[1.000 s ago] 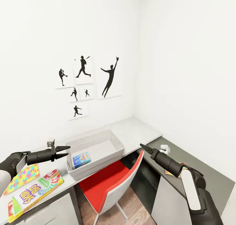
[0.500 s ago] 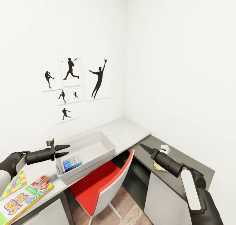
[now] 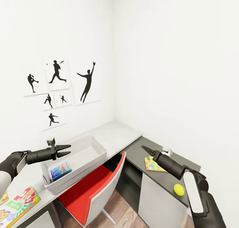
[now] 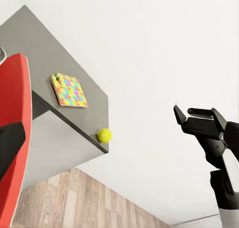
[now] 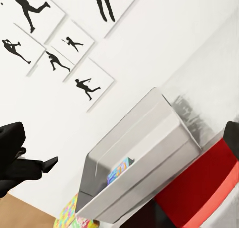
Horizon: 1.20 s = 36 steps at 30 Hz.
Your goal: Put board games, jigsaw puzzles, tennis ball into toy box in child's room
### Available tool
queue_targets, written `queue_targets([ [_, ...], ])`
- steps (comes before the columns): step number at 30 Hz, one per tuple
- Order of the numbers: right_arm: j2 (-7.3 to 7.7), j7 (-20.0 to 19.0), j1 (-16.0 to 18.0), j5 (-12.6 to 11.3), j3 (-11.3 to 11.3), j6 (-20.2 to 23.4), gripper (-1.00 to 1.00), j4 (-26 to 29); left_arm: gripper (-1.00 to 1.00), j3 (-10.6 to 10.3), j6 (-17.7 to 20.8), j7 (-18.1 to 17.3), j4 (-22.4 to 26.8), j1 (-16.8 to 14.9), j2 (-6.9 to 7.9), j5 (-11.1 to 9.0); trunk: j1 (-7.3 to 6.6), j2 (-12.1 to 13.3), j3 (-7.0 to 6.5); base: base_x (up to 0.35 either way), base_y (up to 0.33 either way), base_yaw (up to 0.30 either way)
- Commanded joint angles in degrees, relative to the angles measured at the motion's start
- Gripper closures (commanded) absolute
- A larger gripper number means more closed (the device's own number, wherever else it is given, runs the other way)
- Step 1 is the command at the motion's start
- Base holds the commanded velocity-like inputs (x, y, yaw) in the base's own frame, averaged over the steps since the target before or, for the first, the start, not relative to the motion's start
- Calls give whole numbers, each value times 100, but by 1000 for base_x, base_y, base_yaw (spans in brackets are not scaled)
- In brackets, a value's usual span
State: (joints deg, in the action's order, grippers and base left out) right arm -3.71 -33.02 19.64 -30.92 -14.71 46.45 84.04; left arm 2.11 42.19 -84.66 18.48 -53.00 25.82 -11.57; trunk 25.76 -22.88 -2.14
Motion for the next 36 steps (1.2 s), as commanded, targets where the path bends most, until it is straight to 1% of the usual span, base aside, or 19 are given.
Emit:
queue_targets([
  [1,-7,-20,5,-2,-15,38,-100,-1,-100,5,62,-20,8,1,0,4,2,-4,-4,0,0,-229],
  [14,-7,-20,5,-8,-15,39,-100,-9,-100,-8,78,-24,32,1,-22,5,2,-4,-82,-3,0,-229],
  [23,-7,-20,5,-10,-21,40,-100,-10,-100,-9,81,-21,32,1,-53,5,2,-4,-137,-168,0,-229],
  [36,-7,-20,5,-10,-131,40,-100,-15,-100,0,88,-4,32,1,-68,13,2,-4,-216,-31,0,-229],
])
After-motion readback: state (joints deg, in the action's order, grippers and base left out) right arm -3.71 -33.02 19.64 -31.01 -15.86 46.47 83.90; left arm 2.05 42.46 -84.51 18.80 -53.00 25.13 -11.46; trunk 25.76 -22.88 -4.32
